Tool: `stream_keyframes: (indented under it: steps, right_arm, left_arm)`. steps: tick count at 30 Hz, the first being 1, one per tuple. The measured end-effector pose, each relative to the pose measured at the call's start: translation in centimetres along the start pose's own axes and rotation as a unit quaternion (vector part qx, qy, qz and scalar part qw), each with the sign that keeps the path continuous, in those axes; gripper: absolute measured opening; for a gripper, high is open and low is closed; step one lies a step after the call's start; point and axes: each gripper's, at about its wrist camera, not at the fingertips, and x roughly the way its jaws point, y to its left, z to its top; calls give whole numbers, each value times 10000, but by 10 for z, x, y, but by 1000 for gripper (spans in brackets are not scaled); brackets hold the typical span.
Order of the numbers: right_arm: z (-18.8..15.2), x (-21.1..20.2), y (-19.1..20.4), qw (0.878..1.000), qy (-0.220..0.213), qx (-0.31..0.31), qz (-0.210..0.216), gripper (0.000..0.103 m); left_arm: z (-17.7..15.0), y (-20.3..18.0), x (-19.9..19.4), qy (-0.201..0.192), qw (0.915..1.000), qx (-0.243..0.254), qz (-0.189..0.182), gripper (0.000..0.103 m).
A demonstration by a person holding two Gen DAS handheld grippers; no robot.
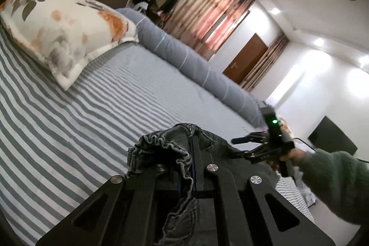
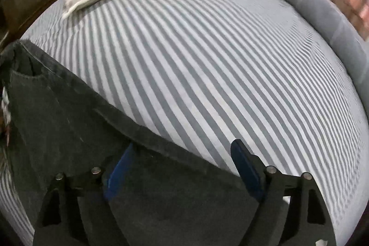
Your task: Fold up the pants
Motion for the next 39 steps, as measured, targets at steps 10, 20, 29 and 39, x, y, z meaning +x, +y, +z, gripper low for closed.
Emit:
stream_keyframes:
  steps: [10, 20, 29, 39]
  right_arm:
    - [-21, 16, -34, 9888, 1321, -630, 307, 31]
    - [-71, -64, -17, 9973, 280, -307, -609, 6]
    - [-151, -169, 90, 9792, -343, 105, -1995, 5]
    - [-247, -188, 193, 9665, -568, 1219, -2186, 4]
  left_arm:
    - [-6, -3, -7, -155, 9998, 17, 98, 6]
    - [-4, -5, 1, 37, 9978, 198, 631, 6]
    - [-2, -40, -20, 555, 9894, 1063, 823, 6]
    - [-43, -87, -79, 1293, 9658, 2021, 987, 8]
